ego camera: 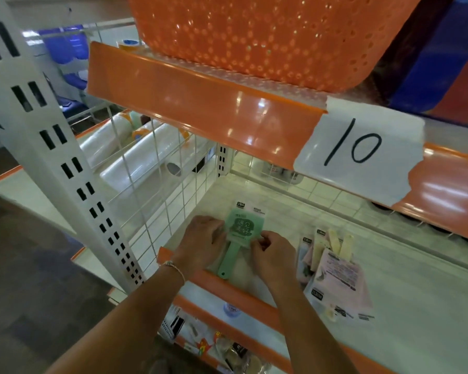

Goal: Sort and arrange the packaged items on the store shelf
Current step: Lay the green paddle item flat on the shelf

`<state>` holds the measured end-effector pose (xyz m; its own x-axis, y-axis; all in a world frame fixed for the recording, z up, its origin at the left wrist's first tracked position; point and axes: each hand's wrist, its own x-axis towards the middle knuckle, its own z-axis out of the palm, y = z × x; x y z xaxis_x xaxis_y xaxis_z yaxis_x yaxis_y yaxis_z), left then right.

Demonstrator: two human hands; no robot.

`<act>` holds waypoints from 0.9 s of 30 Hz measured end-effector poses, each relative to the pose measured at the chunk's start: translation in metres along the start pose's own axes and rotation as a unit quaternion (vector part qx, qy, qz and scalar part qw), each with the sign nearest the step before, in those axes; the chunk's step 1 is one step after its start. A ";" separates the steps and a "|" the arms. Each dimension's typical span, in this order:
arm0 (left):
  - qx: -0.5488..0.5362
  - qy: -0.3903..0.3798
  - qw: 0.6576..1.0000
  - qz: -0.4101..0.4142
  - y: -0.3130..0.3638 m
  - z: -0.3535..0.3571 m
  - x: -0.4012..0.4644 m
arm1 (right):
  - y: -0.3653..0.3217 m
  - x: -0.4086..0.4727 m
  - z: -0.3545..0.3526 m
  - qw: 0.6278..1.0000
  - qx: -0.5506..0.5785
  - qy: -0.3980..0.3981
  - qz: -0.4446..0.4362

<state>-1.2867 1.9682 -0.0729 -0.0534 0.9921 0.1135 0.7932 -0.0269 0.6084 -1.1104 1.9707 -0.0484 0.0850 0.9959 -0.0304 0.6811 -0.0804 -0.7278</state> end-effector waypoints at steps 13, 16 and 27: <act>0.100 0.080 0.992 0.010 -0.008 0.016 -0.006 | 0.010 -0.001 0.013 0.998 -0.027 -0.012 -0.047; 0.109 0.087 0.990 0.009 -0.009 0.018 -0.007 | 0.013 0.000 0.015 0.998 -0.029 -0.016 -0.050; 0.109 0.097 0.989 0.005 -0.009 0.017 -0.006 | 0.017 -0.004 0.019 0.997 -0.039 -0.015 -0.067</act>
<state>-1.2831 1.9647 -0.0924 -0.1434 0.9493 0.2799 0.9050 0.0113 0.4253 -1.1133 1.9667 -0.0737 -0.0316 0.9986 0.0427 0.7392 0.0521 -0.6715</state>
